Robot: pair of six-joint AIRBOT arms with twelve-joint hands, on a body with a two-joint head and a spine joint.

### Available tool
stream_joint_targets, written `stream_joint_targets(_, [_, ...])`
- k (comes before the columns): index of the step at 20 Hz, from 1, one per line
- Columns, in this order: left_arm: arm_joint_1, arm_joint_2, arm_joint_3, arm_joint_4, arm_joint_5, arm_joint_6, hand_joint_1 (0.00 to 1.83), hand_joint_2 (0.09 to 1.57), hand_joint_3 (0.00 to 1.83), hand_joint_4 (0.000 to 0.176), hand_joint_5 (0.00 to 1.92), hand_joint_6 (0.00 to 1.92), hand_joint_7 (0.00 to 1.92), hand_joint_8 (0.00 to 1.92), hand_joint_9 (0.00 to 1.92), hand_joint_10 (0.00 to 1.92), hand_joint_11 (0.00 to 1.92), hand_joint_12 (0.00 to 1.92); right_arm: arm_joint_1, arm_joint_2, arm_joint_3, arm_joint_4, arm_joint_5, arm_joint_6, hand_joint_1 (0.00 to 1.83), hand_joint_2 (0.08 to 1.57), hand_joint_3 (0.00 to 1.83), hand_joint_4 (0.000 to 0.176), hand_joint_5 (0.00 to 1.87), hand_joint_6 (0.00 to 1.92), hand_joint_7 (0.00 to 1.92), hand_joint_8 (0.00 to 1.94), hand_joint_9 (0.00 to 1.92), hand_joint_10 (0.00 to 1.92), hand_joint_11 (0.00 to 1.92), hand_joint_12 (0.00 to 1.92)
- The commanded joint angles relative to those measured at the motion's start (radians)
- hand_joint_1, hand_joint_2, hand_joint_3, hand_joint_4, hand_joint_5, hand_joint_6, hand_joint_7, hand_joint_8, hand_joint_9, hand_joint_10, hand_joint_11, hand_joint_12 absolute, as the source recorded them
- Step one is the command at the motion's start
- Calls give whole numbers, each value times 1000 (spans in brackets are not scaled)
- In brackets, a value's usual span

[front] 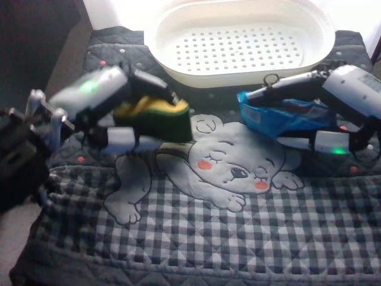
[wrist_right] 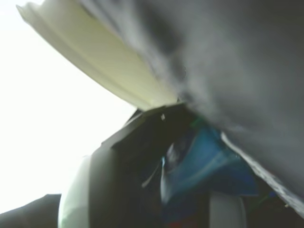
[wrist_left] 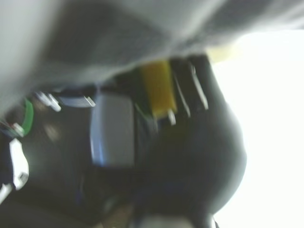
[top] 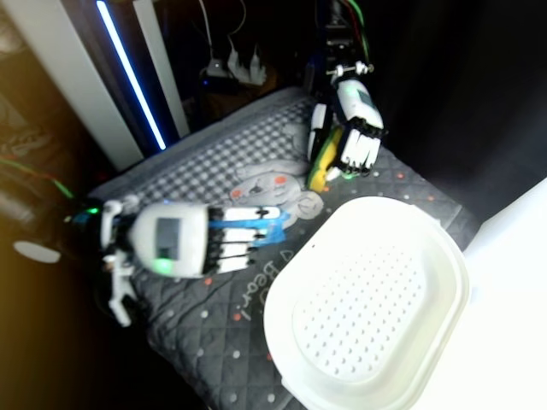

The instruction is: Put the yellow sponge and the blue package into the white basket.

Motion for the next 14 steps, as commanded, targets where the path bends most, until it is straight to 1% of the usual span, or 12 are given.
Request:
stream_joint_targets(1, [-50, 3, -7, 14, -219, -36, 1383, 1077, 1, 0, 1091, 822, 1044, 778, 910, 1150, 752, 1134, 18, 9, 5, 3, 92, 9, 1292, 1057, 0, 0, 1071, 617, 1204, 811, 1404, 437, 1116, 1227])
stream_joint_targets(2, [-74, 10, -7, 31, -227, -36, 1382, 1080, 0, 0, 1055, 891, 1073, 744, 901, 1143, 704, 1130, 33, 16, 7, -1, 99, 9, 1290, 1056, 0, 0, 1084, 608, 1192, 828, 1360, 410, 1078, 1198])
stream_joint_targets(3, [-124, 21, -4, 65, -234, -36, 1379, 1094, 0, 0, 1073, 871, 979, 903, 883, 1155, 765, 1117, 77, 24, 14, -11, 106, 9, 1273, 1085, 1, 0, 1033, 700, 1103, 980, 1277, 328, 1032, 951])
stream_joint_targets(6, [-232, 18, 36, 99, -185, -34, 1371, 1115, 0, 0, 1069, 904, 908, 973, 833, 1219, 743, 1120, 193, 23, 55, -48, 104, 9, 1263, 1091, 0, 0, 995, 794, 1108, 944, 1297, 252, 1038, 889])
stream_joint_targets(7, [-262, 5, 59, 104, -153, -34, 1366, 1122, 1, 0, 1048, 976, 896, 962, 821, 1216, 745, 1119, 219, 18, 71, -48, 104, 9, 1375, 1053, 6, 0, 1038, 597, 1175, 679, 1166, 898, 1074, 865])
stream_joint_targets(8, [-294, -12, 88, 107, -117, -34, 1364, 1129, 0, 0, 1033, 1003, 883, 956, 808, 1247, 753, 1149, 249, 13, 90, -48, 102, 9, 1401, 1036, 0, 0, 1088, 518, 1241, 505, 1163, 995, 1105, 849])
stream_joint_targets(9, [-327, -28, 114, 112, -86, -35, 1365, 1127, 0, 0, 1029, 1000, 876, 943, 834, 1243, 797, 1145, 276, 5, 108, -47, 98, 9, 1403, 1026, 2, 0, 1119, 496, 1259, 439, 1169, 994, 1141, 837])
stream_joint_targets(10, [-361, -44, 141, 119, -54, -35, 1367, 1124, 0, 0, 1032, 984, 887, 934, 841, 1243, 810, 1123, 312, 2, 129, -47, 84, 4, 1401, 1024, 1, 0, 1130, 506, 1261, 415, 1168, 989, 1154, 838])
stream_joint_targets(11, [-397, -66, 173, 127, -21, -35, 1370, 1115, 0, 0, 1038, 966, 911, 911, 865, 1212, 819, 1086, 359, -13, 153, -40, 60, -19, 1406, 1032, 0, 0, 1127, 425, 1239, 502, 1156, 1038, 1125, 868])
stream_joint_targets(12, [-435, -99, 214, 129, 10, -35, 1378, 1089, 0, 0, 1192, 601, 990, 903, 849, 1284, 639, 1274, 398, -38, 184, -26, 32, -42, 1322, 1032, 6, 0, 1136, 492, 1249, 671, 1222, 704, 1097, 947])
stream_joint_targets(13, [-459, -129, 254, 129, 42, -42, 1285, 1064, 0, 0, 1247, 483, 996, 991, 824, 1079, 587, 1448, 423, -66, 223, -19, -1, -44, 1303, 1043, 0, 0, 1122, 536, 1234, 741, 1280, 549, 1073, 1035])
stream_joint_targets(14, [-477, -156, 291, 131, 70, -56, 1221, 1032, 1, 0, 1217, 548, 1018, 1091, 882, 1584, 809, 1826, 449, -84, 253, -19, -31, -44, 1301, 1040, 2, 0, 1142, 502, 1220, 780, 1318, 482, 1057, 1099])
